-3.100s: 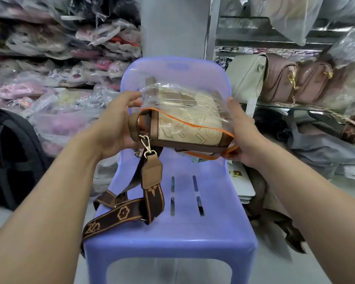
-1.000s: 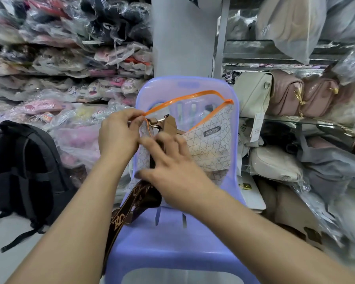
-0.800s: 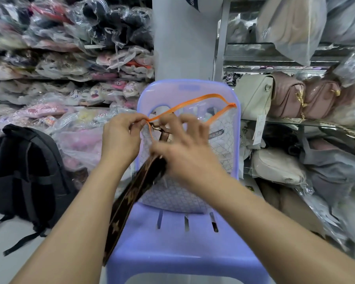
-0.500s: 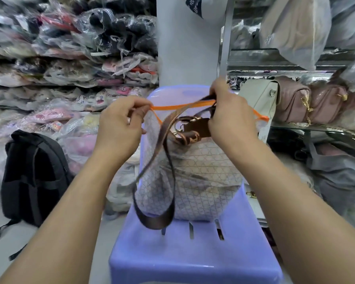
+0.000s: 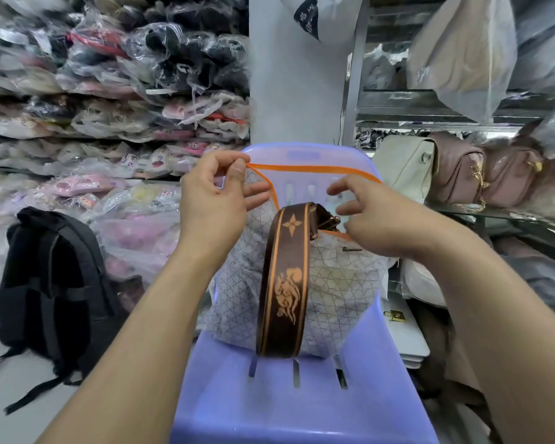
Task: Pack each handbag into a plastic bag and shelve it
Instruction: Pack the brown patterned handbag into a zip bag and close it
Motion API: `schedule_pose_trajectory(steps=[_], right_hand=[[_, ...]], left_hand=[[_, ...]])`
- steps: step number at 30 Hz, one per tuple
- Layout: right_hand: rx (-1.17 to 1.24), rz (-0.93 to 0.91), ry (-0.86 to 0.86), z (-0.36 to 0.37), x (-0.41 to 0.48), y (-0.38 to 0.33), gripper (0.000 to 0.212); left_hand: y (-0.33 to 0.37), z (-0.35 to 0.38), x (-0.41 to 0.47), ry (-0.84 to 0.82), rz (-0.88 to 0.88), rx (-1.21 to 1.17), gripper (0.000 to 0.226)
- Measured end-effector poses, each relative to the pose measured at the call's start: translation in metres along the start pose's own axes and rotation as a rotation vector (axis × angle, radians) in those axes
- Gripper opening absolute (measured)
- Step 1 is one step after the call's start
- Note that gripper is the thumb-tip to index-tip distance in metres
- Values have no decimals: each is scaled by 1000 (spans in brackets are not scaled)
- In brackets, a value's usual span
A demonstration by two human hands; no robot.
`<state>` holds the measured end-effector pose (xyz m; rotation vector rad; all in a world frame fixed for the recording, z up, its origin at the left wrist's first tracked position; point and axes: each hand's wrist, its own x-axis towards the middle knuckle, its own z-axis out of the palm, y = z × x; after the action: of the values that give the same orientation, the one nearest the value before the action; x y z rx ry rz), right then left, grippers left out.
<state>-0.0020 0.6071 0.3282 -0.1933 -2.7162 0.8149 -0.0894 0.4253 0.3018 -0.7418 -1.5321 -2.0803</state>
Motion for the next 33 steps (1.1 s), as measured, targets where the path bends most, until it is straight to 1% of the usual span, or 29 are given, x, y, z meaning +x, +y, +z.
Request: schedule_pose_trajectory(steps=[2, 3, 4, 5, 6, 7, 8, 9, 10, 12, 13, 16, 18, 20, 21, 22, 24, 25, 26, 27, 28, 29, 30, 31, 32, 33], right_hand=[[-164, -117, 72, -5, -7, -8, 55], [-180, -203, 89, -6, -13, -13, 54], [-159, -280, 60, -7, -19, -19, 55], [-138, -332, -13, -5, -26, -24, 61], [-177, -356, -107, -2, -31, -28, 69], [-282, -353, -194, 3, -33, -30, 78], [-395, -340, -235, 10, -32, -29, 80], [-466, -341, -223, 16, -28, -27, 75], [-489, -359, -172, 23, -22, -24, 62], [-431, -446, 7, 29, -8, -17, 32], [-386, -466, 95, 30, -1, -12, 25], [-184, -462, 296, 31, 14, -3, 16], [-21, -421, 410, 34, 19, -2, 16], [163, -324, 478, 36, 22, -4, 24], [285, -244, 461, 37, 24, -5, 26], [450, -170, 406, 36, 25, -8, 25], [860, -97, 198, 32, 23, -12, 19], [1048, -85, 78, 28, 18, -15, 21], [1168, -73, -6, 24, 14, -17, 26], [1230, -73, -33, 21, 11, -19, 33], [1246, -64, -5, 19, 8, -22, 38], [1222, -40, 58, 19, 6, -24, 36], [1098, 6, 179, 21, 8, -24, 26], [814, 34, 333, 22, 13, -19, 15], [443, 22, 438, 24, 17, -14, 14], [159, -2, 479, 27, 23, -8, 15]], left_hand=[[-2, 3, 0, 16, -15, -31, 13], [-2, 5, 0, 22, -13, -37, 15], [-3, 6, 0, 25, -11, -40, 16], [-3, 7, 0, 27, -11, -45, 17], [-3, 8, 0, 29, -15, -55, 18], [-3, 9, 0, 33, -20, -65, 18], [-3, 10, -1, 36, -24, -71, 18], [-3, 11, -1, 35, -27, -72, 18], [-3, 11, -1, 29, -30, -75, 18], [-3, 9, -1, 5, -34, -71, 16], [-2, 8, -1, -8, -35, -60, 15], [0, 2, 2, -37, -24, -14, 14], [0, -1, 3, -52, -9, 14, 15], [0, -1, 2, -66, 15, 49, 16], [0, -1, 2, -73, 30, 65, 17], [0, -1, 2, -83, 46, 82, 17], [0, -1, 0, -91, 66, 122, 17], [-1, -2, 0, -81, 74, 141, 17], [-3, -3, 0, -60, 86, 160, 17], [-5, -4, 1, -38, 103, 182, 18], [-7, -5, 2, -19, 126, 215, 18], [-9, -5, 3, -15, 160, 260, 17], [-9, -6, 2, -29, 209, 321, 18], [-8, -7, 2, -63, 264, 402, 24], [-6, -7, 1, -115, 311, 499, 35], [-4, -7, 0, -177, 333, 608, 47]])
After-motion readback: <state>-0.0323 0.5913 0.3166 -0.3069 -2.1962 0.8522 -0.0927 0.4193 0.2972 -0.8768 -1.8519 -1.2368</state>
